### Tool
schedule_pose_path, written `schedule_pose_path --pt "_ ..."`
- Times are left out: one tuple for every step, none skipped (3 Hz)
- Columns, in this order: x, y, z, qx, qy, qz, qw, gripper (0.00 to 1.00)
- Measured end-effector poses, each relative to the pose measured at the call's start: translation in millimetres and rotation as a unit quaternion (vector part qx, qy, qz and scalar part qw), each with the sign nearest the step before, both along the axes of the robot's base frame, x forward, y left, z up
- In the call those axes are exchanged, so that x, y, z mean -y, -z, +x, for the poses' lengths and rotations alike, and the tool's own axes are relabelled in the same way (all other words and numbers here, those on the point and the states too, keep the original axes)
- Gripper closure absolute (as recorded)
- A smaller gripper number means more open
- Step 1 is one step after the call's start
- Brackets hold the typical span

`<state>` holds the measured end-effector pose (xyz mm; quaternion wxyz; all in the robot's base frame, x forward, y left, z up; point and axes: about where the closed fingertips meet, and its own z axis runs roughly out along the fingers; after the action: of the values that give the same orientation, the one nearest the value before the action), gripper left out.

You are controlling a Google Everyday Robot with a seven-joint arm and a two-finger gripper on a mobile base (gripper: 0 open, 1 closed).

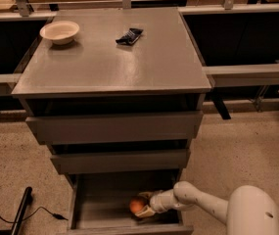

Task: Place orange into bottom drawer

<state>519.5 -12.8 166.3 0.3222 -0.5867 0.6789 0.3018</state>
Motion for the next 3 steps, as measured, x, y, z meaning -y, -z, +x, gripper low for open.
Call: schedule_pose_path --pt "-2.1 0.8 -1.4 -0.001 -0.001 0.001 1.0 0.36" --pt "-4.2 1.6 -2.9 -0.002 -0.003 0.002 1.0 0.12" --pt "-5.9 2.2 -4.2 -0.003 -0.004 0.003 1.0 0.0"
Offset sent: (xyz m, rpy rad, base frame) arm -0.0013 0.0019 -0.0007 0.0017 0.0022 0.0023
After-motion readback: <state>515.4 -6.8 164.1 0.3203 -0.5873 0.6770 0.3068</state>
